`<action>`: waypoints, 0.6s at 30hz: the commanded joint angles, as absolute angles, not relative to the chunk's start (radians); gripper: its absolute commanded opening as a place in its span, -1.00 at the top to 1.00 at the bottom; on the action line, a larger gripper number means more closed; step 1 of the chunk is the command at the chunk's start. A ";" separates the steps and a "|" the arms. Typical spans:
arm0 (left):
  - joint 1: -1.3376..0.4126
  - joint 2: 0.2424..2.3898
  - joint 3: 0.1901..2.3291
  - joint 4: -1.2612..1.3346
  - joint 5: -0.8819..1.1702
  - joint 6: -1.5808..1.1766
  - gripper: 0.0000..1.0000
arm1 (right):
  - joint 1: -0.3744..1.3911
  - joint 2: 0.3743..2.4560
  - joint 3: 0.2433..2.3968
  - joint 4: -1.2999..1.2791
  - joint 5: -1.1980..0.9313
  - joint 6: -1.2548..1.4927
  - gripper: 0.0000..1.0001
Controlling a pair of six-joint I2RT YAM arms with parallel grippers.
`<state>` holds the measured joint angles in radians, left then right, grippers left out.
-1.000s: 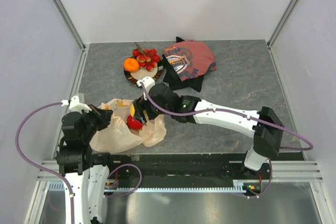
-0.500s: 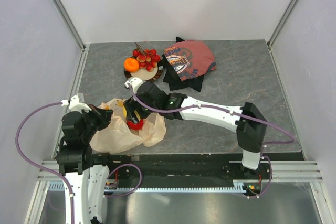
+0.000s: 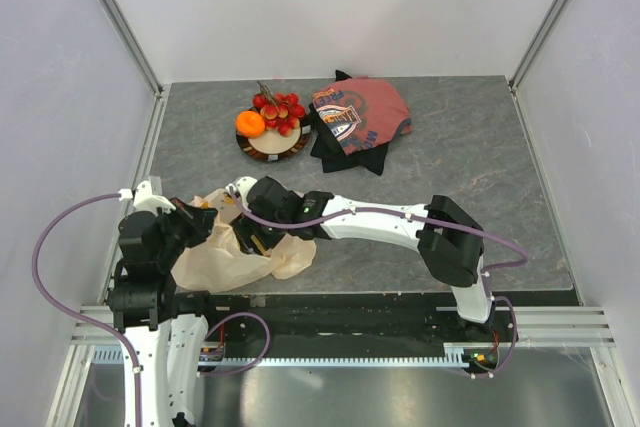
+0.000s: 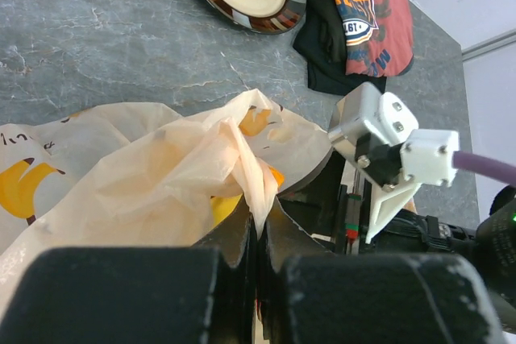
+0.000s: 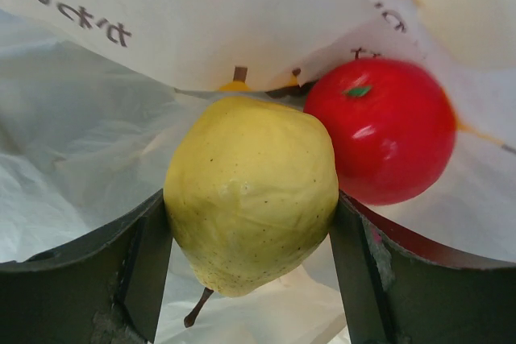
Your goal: Place the fruits into the plastic bag
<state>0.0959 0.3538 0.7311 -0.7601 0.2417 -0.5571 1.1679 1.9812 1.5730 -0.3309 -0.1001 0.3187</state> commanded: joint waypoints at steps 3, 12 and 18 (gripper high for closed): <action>0.095 0.359 0.727 -0.721 0.272 -0.578 0.97 | 1.167 1.988 1.588 -0.325 -0.103 0.325 0.09; 0.095 0.357 0.729 -0.724 0.270 -0.580 0.97 | 1.169 2.034 1.600 -0.319 -0.170 0.327 -0.18; 0.095 0.356 0.726 -0.726 0.267 -0.581 0.97 | 1.169 2.011 1.597 -0.314 -0.152 0.313 -0.72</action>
<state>0.0959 0.3546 0.7292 -0.7559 0.2459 -0.5575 1.1679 2.0323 1.5677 -0.3378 -0.1600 0.3244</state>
